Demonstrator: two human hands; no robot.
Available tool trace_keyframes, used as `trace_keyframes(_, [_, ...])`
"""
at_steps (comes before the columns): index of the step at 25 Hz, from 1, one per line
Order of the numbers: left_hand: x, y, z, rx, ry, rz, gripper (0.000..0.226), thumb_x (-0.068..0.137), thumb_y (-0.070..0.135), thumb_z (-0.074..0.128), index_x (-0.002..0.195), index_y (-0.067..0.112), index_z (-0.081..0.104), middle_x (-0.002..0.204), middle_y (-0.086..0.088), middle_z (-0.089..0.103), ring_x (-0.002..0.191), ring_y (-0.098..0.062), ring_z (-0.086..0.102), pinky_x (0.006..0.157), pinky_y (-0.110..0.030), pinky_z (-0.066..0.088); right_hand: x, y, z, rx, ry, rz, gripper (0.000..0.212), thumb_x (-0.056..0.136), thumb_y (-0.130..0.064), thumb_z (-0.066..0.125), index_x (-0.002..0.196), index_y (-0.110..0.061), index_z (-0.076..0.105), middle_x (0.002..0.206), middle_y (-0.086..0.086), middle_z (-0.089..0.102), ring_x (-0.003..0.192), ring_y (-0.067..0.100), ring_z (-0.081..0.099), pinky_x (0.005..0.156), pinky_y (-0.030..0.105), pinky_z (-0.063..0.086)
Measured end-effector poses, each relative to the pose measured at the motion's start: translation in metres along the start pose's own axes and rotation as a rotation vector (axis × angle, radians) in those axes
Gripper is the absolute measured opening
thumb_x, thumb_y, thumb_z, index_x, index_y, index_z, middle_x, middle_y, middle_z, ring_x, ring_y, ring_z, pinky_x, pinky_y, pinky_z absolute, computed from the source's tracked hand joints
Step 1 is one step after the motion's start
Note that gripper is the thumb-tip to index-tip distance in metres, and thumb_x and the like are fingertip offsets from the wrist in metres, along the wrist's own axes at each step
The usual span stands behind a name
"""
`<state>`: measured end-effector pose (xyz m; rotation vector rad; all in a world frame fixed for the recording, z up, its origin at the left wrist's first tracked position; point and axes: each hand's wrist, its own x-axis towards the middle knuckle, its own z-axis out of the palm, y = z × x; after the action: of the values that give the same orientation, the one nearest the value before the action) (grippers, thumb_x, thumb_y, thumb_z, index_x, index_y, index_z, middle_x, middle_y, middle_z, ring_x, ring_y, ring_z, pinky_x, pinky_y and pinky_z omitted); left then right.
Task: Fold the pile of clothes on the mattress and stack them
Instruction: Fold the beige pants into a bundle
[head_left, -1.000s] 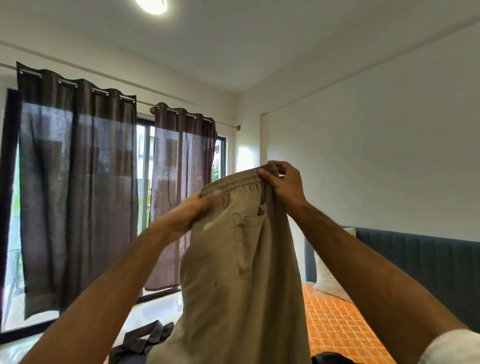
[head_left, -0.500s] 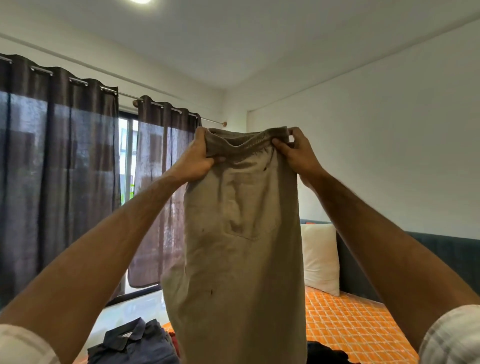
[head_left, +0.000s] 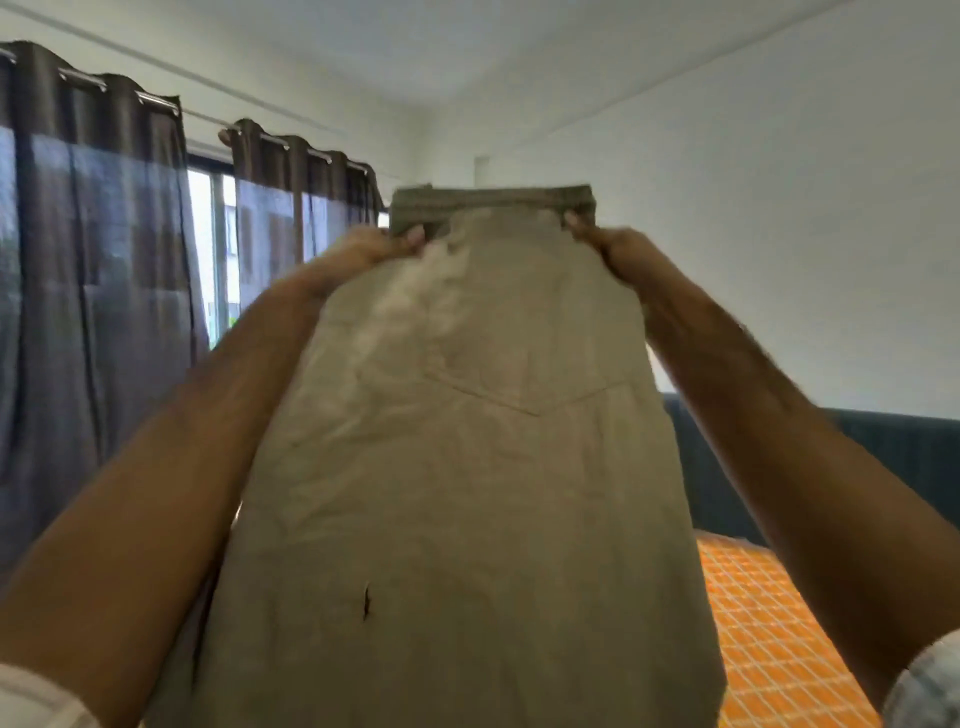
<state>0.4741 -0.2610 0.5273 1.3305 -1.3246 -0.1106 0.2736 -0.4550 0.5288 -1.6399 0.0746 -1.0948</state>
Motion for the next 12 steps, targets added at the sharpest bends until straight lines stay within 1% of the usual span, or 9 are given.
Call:
trace_keyframes(1, [0.002,-0.039,0.006,0.047,-0.020,-0.047,0.016,0.098,0.023,0.058,0.089,0.013,0.066,0.064,0.010,0.072,0.059,0.001,0.067,0.058,-0.014,0.052,0.000,0.036,-0.007,-0.021,-0.015,0.087,0.021,0.098,-0.021,0.064,0.098,-0.001,0.071,0.082,0.008,0.076,0.069,0.016,0.072,0.068,0.028,0.060])
trace_keyframes(2, [0.002,-0.079,0.015,0.038,-0.083,-0.117,0.012,0.096,0.020,0.059,0.094,0.012,0.067,0.070,0.010,0.074,0.063,0.000,0.068,0.060,-0.013,0.053,-0.002,0.073,-0.016,-0.038,-0.051,0.160,0.017,0.096,-0.019,0.065,0.099,-0.003,0.071,0.086,0.008,0.077,0.074,0.017,0.073,0.070,0.029,0.061])
trace_keyframes(3, [-0.001,-0.121,0.024,0.022,-0.151,-0.187,0.013,0.097,0.016,0.058,0.103,0.009,0.068,0.081,0.007,0.077,0.072,-0.003,0.071,0.066,-0.015,0.055,-0.008,0.112,-0.024,-0.053,-0.094,0.222,0.016,0.093,-0.017,0.067,0.101,-0.004,0.071,0.091,0.007,0.078,0.079,0.016,0.074,0.073,0.028,0.061])
trace_keyframes(5, [-0.008,-0.192,0.036,0.054,-0.240,-0.276,0.024,0.097,0.008,0.059,0.119,0.004,0.066,0.107,-0.002,0.076,0.095,-0.013,0.072,0.084,-0.023,0.058,-0.022,0.176,-0.039,-0.099,-0.175,0.314,0.027,0.079,-0.019,0.077,0.104,-0.009,0.073,0.097,0.003,0.077,0.085,0.013,0.073,0.075,0.026,0.061])
trace_keyframes(6, [-0.010,-0.227,0.043,0.080,-0.257,-0.323,0.028,0.095,0.008,0.063,0.123,0.002,0.066,0.116,-0.008,0.073,0.105,-0.020,0.070,0.093,-0.031,0.057,-0.027,0.209,-0.046,-0.128,-0.211,0.364,0.034,0.073,-0.022,0.081,0.105,-0.013,0.074,0.099,0.001,0.076,0.086,0.012,0.072,0.075,0.026,0.061])
trace_keyframes(7, [-0.010,-0.258,0.049,0.115,-0.272,-0.362,0.032,0.092,0.011,0.068,0.123,0.002,0.066,0.120,-0.013,0.071,0.112,-0.028,0.068,0.099,-0.040,0.055,-0.030,0.241,-0.054,-0.164,-0.240,0.411,0.036,0.073,-0.022,0.081,0.108,-0.017,0.074,0.101,0.000,0.074,0.088,0.012,0.071,0.075,0.027,0.060])
trace_keyframes(9, [-0.004,-0.313,0.065,0.262,-0.328,-0.371,0.040,0.080,0.029,0.078,0.113,0.007,0.072,0.115,-0.013,0.072,0.111,-0.034,0.066,0.100,-0.050,0.052,-0.031,0.298,-0.074,-0.229,-0.279,0.512,0.029,0.085,-0.016,0.075,0.113,-0.020,0.072,0.106,0.000,0.073,0.094,0.014,0.070,0.076,0.029,0.060])
trace_keyframes(11, [0.012,-0.357,0.081,0.528,-0.363,-0.272,0.035,0.073,0.044,0.077,0.094,0.017,0.076,0.098,-0.008,0.068,0.095,-0.029,0.066,0.087,-0.045,0.053,-0.014,0.344,-0.091,-0.401,-0.326,0.585,0.028,0.091,-0.018,0.073,0.119,-0.019,0.070,0.110,0.000,0.071,0.095,0.014,0.066,0.076,0.030,0.052])
trace_keyframes(12, [0.023,-0.375,0.089,0.655,-0.337,-0.222,0.031,0.075,0.044,0.076,0.091,0.018,0.076,0.091,-0.006,0.067,0.089,-0.026,0.065,0.080,-0.041,0.051,0.000,0.366,-0.096,-0.514,-0.345,0.606,0.028,0.092,-0.021,0.073,0.120,-0.017,0.069,0.108,0.000,0.070,0.090,0.014,0.061,0.072,0.029,0.045])
